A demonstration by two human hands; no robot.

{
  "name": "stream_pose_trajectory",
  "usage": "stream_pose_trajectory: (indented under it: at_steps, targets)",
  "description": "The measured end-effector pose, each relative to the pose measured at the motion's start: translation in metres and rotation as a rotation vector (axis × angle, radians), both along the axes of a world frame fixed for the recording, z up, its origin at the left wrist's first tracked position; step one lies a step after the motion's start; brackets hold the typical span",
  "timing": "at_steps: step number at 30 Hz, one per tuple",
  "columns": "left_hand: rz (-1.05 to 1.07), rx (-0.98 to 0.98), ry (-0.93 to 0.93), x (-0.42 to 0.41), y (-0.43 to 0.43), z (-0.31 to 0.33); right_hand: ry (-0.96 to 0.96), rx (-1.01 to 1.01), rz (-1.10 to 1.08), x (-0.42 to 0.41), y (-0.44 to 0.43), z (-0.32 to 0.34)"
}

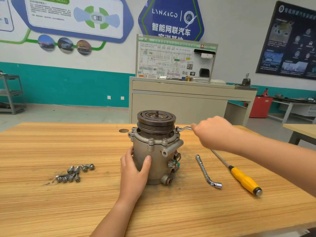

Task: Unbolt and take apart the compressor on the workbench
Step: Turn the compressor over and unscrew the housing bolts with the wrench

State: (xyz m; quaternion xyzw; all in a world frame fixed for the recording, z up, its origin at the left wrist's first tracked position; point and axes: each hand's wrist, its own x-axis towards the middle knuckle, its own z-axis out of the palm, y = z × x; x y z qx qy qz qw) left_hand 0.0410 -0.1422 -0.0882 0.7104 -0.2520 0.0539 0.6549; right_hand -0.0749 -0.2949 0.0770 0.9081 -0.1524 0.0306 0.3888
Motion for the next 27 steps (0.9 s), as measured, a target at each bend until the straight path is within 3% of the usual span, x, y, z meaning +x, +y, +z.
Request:
stream_pose_trajectory:
  at_steps: [3, 13, 18, 27]
  targets:
    - [0.001, 0.004, -0.002, -0.001, 0.0, 0.001, -0.082, -0.012, 0.049, 0.014, -0.024, 0.003]
    - [-0.006, 0.007, -0.008, -0.001, 0.0, 0.001, -0.471, 0.285, 0.291, 0.056, -0.054, -0.038]
    - [0.001, 0.01, -0.007, 0.0, 0.0, 0.003, -0.74, 0.588, 0.322, 0.025, -0.045, -0.029]
    - [0.009, 0.024, 0.0, -0.002, 0.001, 0.003, -0.385, 0.466, 0.077, -0.018, -0.011, -0.019]
